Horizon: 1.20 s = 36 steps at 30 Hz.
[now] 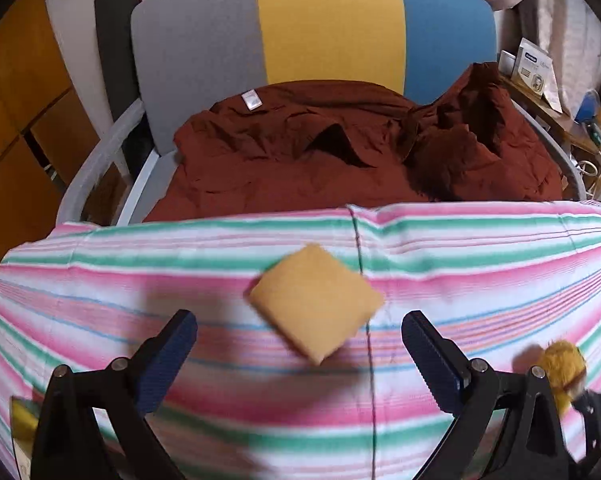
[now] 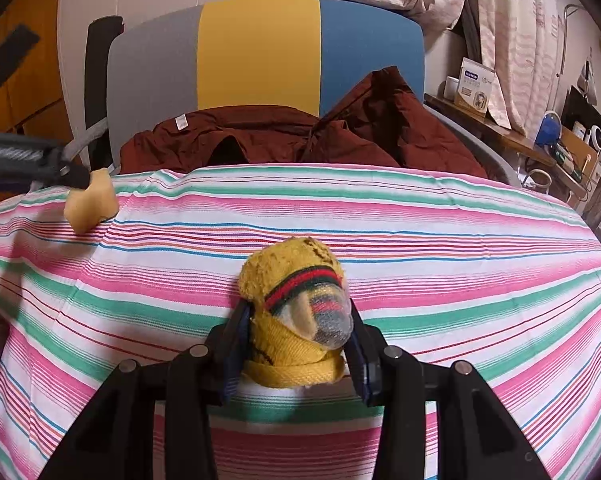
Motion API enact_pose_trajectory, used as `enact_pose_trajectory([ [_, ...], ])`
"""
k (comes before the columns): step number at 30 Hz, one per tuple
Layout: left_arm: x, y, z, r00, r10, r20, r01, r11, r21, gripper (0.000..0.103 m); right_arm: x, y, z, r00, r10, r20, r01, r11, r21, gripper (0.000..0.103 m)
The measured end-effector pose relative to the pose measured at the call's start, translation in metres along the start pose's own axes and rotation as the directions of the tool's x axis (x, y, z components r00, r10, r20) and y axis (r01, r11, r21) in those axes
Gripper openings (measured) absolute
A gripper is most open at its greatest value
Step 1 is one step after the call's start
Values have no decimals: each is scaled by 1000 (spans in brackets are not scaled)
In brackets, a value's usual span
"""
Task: Organize objects
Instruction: 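Grasp the tan sponge with the left gripper while the right gripper holds the yellow sock, then carry the tan sponge into the gold tray and open the left gripper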
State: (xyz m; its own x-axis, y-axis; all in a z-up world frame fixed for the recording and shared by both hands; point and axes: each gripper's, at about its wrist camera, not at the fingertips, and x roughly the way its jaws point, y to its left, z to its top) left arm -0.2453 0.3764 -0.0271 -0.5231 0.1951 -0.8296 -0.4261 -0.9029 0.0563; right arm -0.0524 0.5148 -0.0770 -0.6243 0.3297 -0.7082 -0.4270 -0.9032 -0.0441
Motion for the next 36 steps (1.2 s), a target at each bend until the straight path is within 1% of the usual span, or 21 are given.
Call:
enact_pose_trajectory([
  [3, 16, -4, 3, 999, -24, -33, 24, 1000, -4, 103, 0, 0, 0, 1000, 2, 3, -2, 1000, 0, 43],
  [4, 21, -4, 3, 999, -18, -41, 18, 1000, -13, 103, 1, -1, 0, 1000, 7, 3, -7, 1000, 4, 43],
  [6, 29, -4, 3, 999, -6, -49, 4, 999, -37, 103, 0, -3, -1, 1000, 15, 5, -15, 1000, 13, 43],
  [8, 39, -3, 2, 997, -6, -75, 1, 998, -65, 103, 0, -4, -1, 1000, 20, 5, -20, 1000, 17, 43],
  [10, 46, -1, 1, 996, -29, -90, 20, 995, -96, 101, 0, -4, -2, 1000, 18, 8, -18, 1000, 16, 43],
  [11, 47, 1, 1, 995, -41, -87, 31, 993, -110, 97, 0, -3, -2, 1000, 15, 8, -15, 1000, 12, 43],
  [12, 49, 2, 0, 995, -44, -87, 33, 992, -119, 88, 0, -3, -2, 1000, 12, 10, -12, 1000, 10, 43],
  [13, 51, 4, 0, 995, -41, -93, 29, 991, -133, 83, 0, -2, -2, 1000, 9, 13, -9, 1000, 8, 43],
  [15, 54, 7, -3, 992, -82, -101, 63, 983, -172, 75, 0, -2, -2, 1000, 5, 14, -5, 1000, 4, 43],
  [16, 54, 6, -5, 990, -92, -103, 73, 982, -175, 74, 0, -1, -3, 1000, 3, 16, -3, 1000, 2, 43],
  [18, 51, 1, -7, 993, -69, -92, 55, 987, -149, 71, 1, -1, -3, 1000, 0, 17, 0, 1000, 0, 43],
  [21, 45, -2, -8, 995, -57, -78, 46, 991, -128, 68, 1, 0, -3, 1000, -4, 19, 4, 1000, -4, 43],
  [24, 37, -1, -11, 993, -93, -68, 83, 986, -143, 68, 1, 1, -3, 1000, -8, 19, 8, 1000, -8, 43],
  [29, 20, -5, -18, 993, -113, -27, 109, 986, -125, 67, 0, 4, -3, 999, -26, 24, 26, 999, -24, 43],
  [33, -1, -5, -26, 987, -163, -5, 161, 978, -134, 67, 0, 5, -3, 999, -36, 24, 37, 999, -34, 43],
  [36, -19, -6, -34, 985, -174, 18, 175, 977, -120, 67, 0, 8, -3, 998, -52, 25, 53, 997, -49, 43],
])
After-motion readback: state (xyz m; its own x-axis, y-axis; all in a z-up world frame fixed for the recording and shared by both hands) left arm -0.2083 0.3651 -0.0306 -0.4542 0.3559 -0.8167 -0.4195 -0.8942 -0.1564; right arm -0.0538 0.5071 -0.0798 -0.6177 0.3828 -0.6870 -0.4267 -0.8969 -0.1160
